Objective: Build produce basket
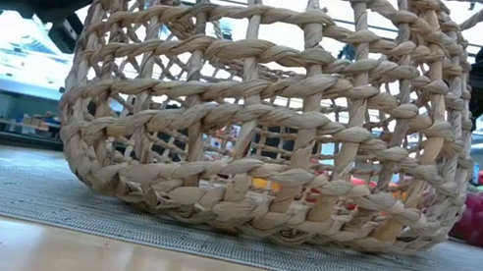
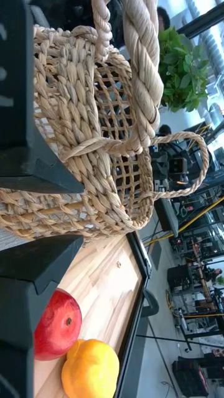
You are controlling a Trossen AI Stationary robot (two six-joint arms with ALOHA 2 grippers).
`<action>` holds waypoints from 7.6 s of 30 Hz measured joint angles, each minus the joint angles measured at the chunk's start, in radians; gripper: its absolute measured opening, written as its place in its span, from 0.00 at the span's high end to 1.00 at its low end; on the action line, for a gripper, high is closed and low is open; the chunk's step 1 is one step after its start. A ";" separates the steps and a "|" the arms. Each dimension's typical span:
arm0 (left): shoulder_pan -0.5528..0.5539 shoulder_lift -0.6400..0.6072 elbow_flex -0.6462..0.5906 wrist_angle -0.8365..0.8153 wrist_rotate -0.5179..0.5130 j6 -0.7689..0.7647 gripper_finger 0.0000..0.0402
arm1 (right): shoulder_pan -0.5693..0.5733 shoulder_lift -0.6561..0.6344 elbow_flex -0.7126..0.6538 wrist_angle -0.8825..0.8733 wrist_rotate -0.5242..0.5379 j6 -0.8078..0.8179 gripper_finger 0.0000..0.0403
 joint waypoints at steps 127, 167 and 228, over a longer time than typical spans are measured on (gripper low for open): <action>0.000 0.000 0.000 0.001 0.000 -0.001 0.92 | -0.009 0.238 0.269 -0.478 0.480 0.130 0.73; 0.000 0.000 0.000 0.000 0.000 -0.001 0.93 | -0.649 1.301 0.997 -0.774 -0.082 -0.438 0.46; 0.000 0.000 0.000 0.000 0.001 0.000 0.92 | -0.598 1.733 1.116 -0.810 0.114 -1.051 0.29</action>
